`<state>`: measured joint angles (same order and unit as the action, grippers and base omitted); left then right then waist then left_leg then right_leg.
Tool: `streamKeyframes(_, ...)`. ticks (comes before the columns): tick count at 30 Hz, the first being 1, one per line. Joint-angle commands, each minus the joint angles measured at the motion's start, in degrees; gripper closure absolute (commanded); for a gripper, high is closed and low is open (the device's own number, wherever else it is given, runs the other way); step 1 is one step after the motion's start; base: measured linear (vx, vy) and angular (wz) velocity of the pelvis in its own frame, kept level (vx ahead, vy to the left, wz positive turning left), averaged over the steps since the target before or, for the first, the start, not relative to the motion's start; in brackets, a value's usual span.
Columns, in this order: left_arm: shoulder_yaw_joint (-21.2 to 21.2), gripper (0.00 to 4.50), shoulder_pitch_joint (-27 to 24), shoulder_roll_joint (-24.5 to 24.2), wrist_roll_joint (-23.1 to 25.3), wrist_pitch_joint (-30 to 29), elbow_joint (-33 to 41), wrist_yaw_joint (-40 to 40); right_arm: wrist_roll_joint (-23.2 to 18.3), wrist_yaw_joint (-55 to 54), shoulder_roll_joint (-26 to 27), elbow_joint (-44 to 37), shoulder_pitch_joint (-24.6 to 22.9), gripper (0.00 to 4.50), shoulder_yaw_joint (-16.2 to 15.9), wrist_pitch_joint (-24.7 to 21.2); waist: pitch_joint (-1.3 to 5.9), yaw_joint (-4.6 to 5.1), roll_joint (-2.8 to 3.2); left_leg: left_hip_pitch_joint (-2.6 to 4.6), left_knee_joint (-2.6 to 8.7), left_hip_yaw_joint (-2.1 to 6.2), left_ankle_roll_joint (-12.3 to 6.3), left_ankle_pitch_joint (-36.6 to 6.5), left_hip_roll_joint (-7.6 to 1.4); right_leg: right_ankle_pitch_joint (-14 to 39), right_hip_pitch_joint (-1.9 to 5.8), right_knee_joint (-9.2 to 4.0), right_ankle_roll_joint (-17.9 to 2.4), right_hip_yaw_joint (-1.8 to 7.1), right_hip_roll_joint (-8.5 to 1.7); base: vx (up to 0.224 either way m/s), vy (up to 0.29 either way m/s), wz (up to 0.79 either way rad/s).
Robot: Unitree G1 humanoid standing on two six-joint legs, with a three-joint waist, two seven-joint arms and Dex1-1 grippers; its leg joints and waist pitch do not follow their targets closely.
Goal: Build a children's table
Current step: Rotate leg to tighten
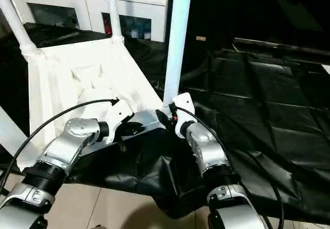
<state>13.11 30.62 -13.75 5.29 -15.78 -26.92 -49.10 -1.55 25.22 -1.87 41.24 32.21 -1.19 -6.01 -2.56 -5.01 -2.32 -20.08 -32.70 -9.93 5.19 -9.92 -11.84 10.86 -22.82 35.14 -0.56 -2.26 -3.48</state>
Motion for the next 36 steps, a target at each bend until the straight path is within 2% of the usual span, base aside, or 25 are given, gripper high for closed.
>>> streamKeyframes(1,1.6,4.50,-0.4,2.6,-2.5,1.6,1.2,-0.3,0.1,7.5,4.5,-1.3,-0.1,0.84,-7.0,1.0,2.99,0.09,0.08,0.14,3.86,0.14,-0.04,-14.0,-1.10,15.1,2.17,-4.67,-9.0,2.23,-3.97,0.000,0.000,0.00)
streamKeyframes(5,2.0,4.50,-1.7,0.5,-3.8,2.8,3.3,-5.4,-0.5,12.1,1.9,-3.0,-0.7,0.84,-7.4,1.6,3.06,0.20,0.00,-0.09,3.90,0.19,-0.30,-13.6,-1.11,14.6,2.40,-4.57,-8.9,2.23,-3.99,0.000,0.000,0.00)
streamKeyframes(9,2.4,4.50,-3.4,-3.5,-6.1,4.4,6.2,-13.2,-3.2,23.7,-3.8,-7.3,-2.1,0.84,-8.3,1.6,3.22,-0.04,0.01,-0.10,3.54,-0.02,-2.16,-10.8,-1.18,8.1,2.66,-3.91,-10.9,2.22,-3.77,0.000,0.000,0.00)
streamKeyframes(11,2.4,4.50,-3.7,-4.9,-6.3,4.7,6.6,-15.1,-3.6,26.8,-5.6,-8.2,-2.4,0.84,-8.4,1.9,3.20,-0.05,0.19,0.01,3.56,-0.07,-2.44,-10.4,-1.26,6.7,2.53,-3.82,-11.6,2.23,-3.79,0.000,0.000,0.00)
streamKeyframes(16,1.9,4.50,-4.5,-9.3,-7.2,5.8,6.7,-20.9,-5.4,36.5,-10.6,-10.7,-3.3,0.84,-8.7,0.7,3.15,-0.21,0.14,0.10,3.53,-0.09,-2.57,-11.1,-1.29,7.5,2.66,-3.81,-12.0,2.13,-3.71,0.000,0.000,0.00)
streamKeyframes(17,1.9,4.50,-4.7,-10.1,-7.4,5.9,7.0,-22.1,-5.6,38.0,-11.3,-11.1,-3.5,0.84,-8.9,0.4,3.14,-0.13,-0.02,0.03,3.52,-0.14,-2.66,-10.9,-1.30,7.4,2.63,-3.77,-12.1,2.16,-3.71,0.000,0.000,0.00)
streamKeyframes(19,1.7,4.50,-4.9,-11.0,-7.8,6.2,7.1,-23.2,-6.0,39.9,-12.3,-11.8,-3.9,0.84,-9.4,-0.3,3.12,-0.22,0.09,0.09,3.56,-0.12,-2.38,-11.0,-1.43,7.7,2.56,-3.72,-12.4,2.10,-3.78,0.000,0.000,0.00)
streamKeyframes(22,1.3,4.50,-5.0,-12.6,-8.2,6.5,6.9,-25.0,-5.9,42.4,-13.7,-12.2,-4.3,1.17,-10.3,-0.7,3.15,-0.33,-0.14,0.07,3.49,-0.17,-2.31,-10.2,-1.40,6.7,2.62,-3.53,-12.6,2.08,-3.73,0.000,0.000,0.00)
streamKeyframes(24,1.2,4.50,-5.0,-13.2,-8.4,6.5,6.9,-25.6,-5.9,42.8,-13.9,-12.2,-4.3,1.19,-10.4,-0.7,3.14,-0.34,-0.26,0.11,3.45,-0.20,-2.36,-10.0,-1.39,6.4,2.58,-3.48,-12.8,2.06,-3.72,0.000,0.000,0.00)
streamKeyframes(27,1.2,4.50,-5.0,-13.9,-8.9,6.5,6.8,-26.4,-6.2,43.5,-14.2,-12.2,-4.2,1.54,-10.6,-0.9,3.12,-0.35,-0.28,0.08,3.47,-0.17,-2.02,-10.3,-1.36,7.5,2.61,-3.54,-12.7,2.08,-3.83,0.000,0.000,0.00)
streamKeyframes(30,1.2,4.50,-5.1,-14.3,-8.8,6.6,6.7,-26.9,-6.1,44.0,-14.5,-12.2,-4.1,1.60,-10.9,-0.9,3.12,-0.35,-0.31,0.12,3.46,-0.19,-2.00,-10.0,-1.36,7.5,2.59,-3.54,-12.6,2.09,-3.78,0.000,0.000,0.00)
streamKeyframes(32,1.1,4.50,-5.1,-14.3,-8.8,6.5,6.7,-26.9,-6.1,44.1,-14.6,-12.2,-4.1,1.99,-11.0,-0.9,3.15,-0.38,-0.33,0.11,3.43,-0.22,-2.04,-9.8,-1.36,7.1,2.61,-3.48,-12.7,2.09,-3.78,0.000,0.000,0.00)
streamKeyframes(36,1.2,4.50,-5.2,-14.4,-9.1,6.5,6.8,-26.9,-5.8,44.3,-14.7,-12.3,-4.2,2.11,-11.2,-0.8,3.12,-0.43,-0.40,0.10,3.40,-0.22,-2.16,-9.6,-1.32,7.2,2.63,-3.49,-12.6,2.10,-3.77,0.000,0.000,0.00)
